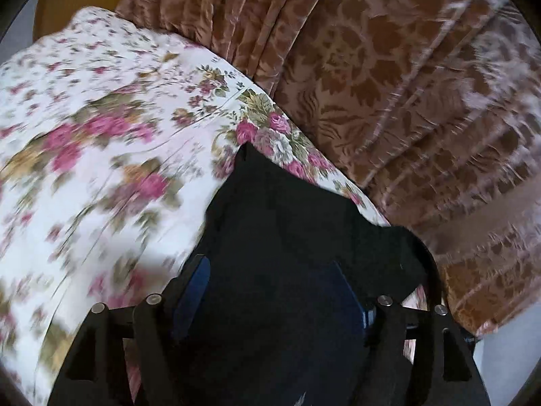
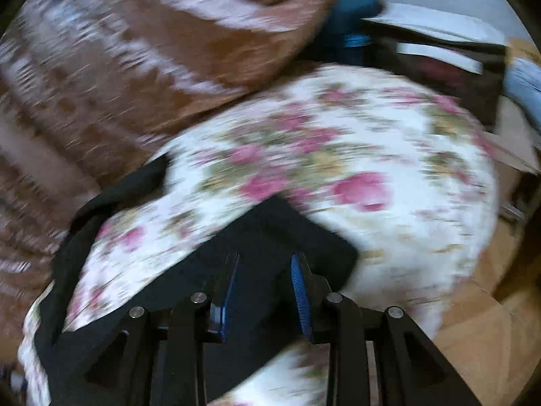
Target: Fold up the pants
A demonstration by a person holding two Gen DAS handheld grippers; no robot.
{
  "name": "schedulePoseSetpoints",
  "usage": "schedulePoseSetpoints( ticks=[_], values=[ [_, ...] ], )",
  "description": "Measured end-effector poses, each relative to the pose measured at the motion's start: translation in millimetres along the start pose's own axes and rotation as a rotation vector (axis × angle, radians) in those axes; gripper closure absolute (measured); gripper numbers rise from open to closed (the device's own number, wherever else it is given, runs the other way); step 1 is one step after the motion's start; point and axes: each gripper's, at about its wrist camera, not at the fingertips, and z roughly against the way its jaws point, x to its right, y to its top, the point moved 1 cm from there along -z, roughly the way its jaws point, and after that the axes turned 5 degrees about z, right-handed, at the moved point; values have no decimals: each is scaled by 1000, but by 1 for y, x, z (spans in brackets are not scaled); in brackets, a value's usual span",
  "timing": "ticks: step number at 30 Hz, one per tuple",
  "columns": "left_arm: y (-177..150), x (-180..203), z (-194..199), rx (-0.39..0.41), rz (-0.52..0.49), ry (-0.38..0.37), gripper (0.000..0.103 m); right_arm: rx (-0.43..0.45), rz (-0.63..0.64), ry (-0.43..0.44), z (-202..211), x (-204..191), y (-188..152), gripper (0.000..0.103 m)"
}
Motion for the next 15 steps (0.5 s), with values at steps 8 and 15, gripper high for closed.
schedulePoseSetpoints(
  ticks=[8,15],
  values=[
    [70,9,-85,-81,38,56,17,-157,252,228,-40,-128,-31,72],
    [103,-2,-146,-155,70,158,41,-259,298,286,-77,-185,-56,72]
  ],
)
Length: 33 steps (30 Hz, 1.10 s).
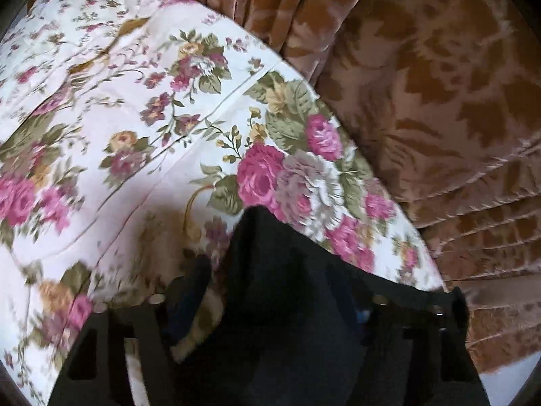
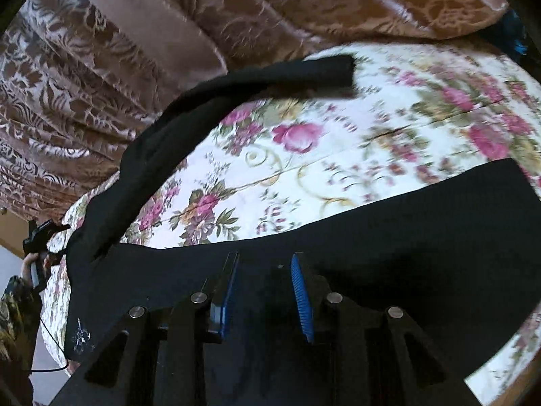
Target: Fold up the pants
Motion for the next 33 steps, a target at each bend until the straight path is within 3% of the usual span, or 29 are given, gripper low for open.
schedulePoseSetpoints(
  ticks=[4,5,6,7,9,13,15,20,26,28,33],
  values=[
    [6,4,-19,-17,-23,72,52,-40,-12,-1,-18,-6,1,72],
    [6,8,-20,-11,-44,78,60,-50,-14,2,-23,-8,2,72],
    [5,13,-19,12,-83,87,85,-57,-14,4,-26,-8,2,72],
    [4,18,-15,38,-107,88,93,-69,-11,-3,-30,-9,1,72],
    [-4,27,1,109,-152,53,96,-81,-7,-15,-36,-11,0,72],
    [-31,39,58,222,-241,-142,96,-99,12,-9,-43,-17,-2,72],
    [-59,42,101,271,-308,-276,97,-104,17,2,-46,-22,-1,72],
    [-142,33,167,319,-445,-450,97,-136,59,106,-57,-46,7,72],
    [-234,6,199,297,-539,-528,97,-217,120,293,-83,-101,26,72],
    [-261,-3,199,283,-561,-522,97,-236,132,343,-90,-121,38,72],
    [-292,-21,189,235,-559,-524,97,-228,49,428,-108,-155,85,72]
  ],
)
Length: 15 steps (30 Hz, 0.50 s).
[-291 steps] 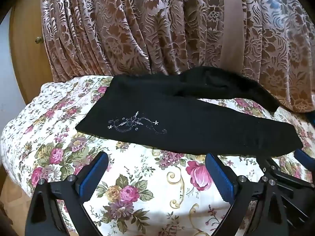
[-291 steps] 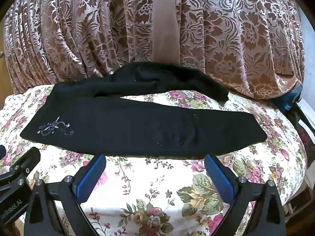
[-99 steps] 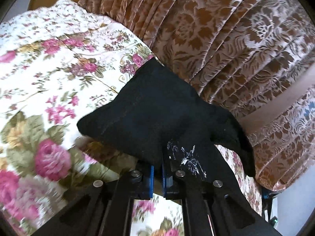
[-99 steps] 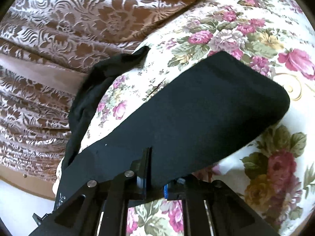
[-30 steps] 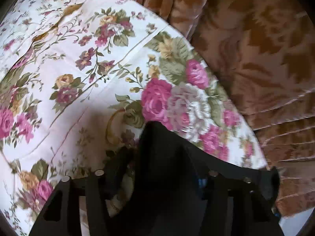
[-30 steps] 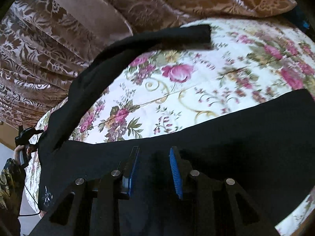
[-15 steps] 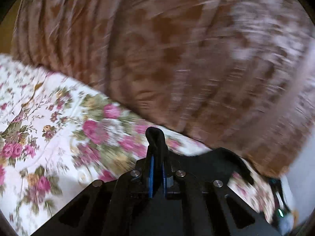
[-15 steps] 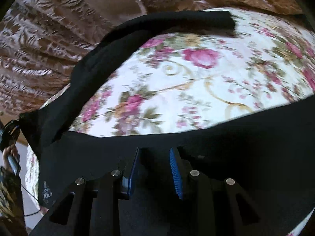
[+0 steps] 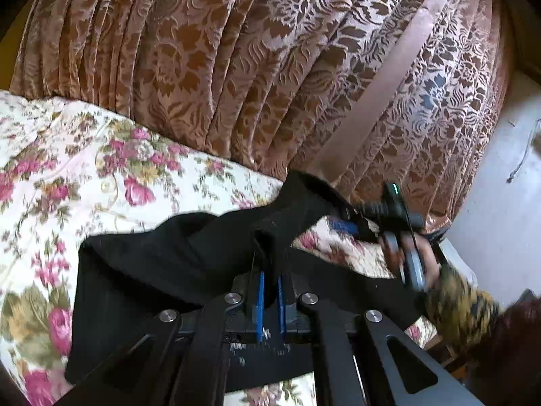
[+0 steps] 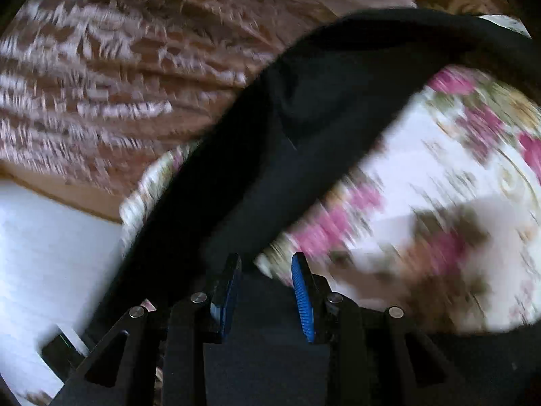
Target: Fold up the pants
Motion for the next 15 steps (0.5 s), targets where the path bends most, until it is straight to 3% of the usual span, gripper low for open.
schedulePoseSetpoints(
  ticks=[3,9,12,15],
  values=[
    [-10,6,3,-9,-22,-6,97,32,-81,46,-9,-8,42,72],
    [-22,12,4,-31,-71,-16,97,16,-140,-15,-40,-22,107,70],
    [-24,11,4,-46,-81,-18,97,-25,-125,-99,-64,-30,125,70],
    [-23,6,4,-50,-75,-4,97,-114,-113,-204,-87,-26,131,84]
  ],
)
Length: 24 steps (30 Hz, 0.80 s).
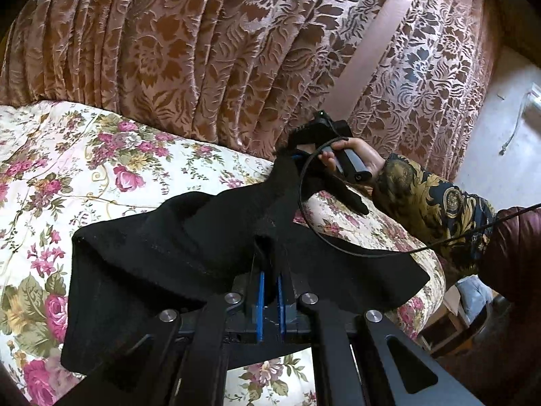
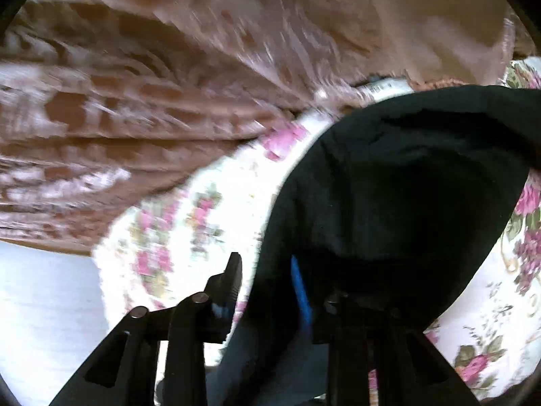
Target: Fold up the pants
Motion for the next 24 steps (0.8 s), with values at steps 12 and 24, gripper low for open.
schedulePoseSetpoints(
  ticks=[12,24],
  values=[
    [100,-56,9,206,65,252,97,356,194,295,140,9,-67,97],
    [27,-46,13,119,44,276,97,209,296,310,145,55,-227,73]
  ],
)
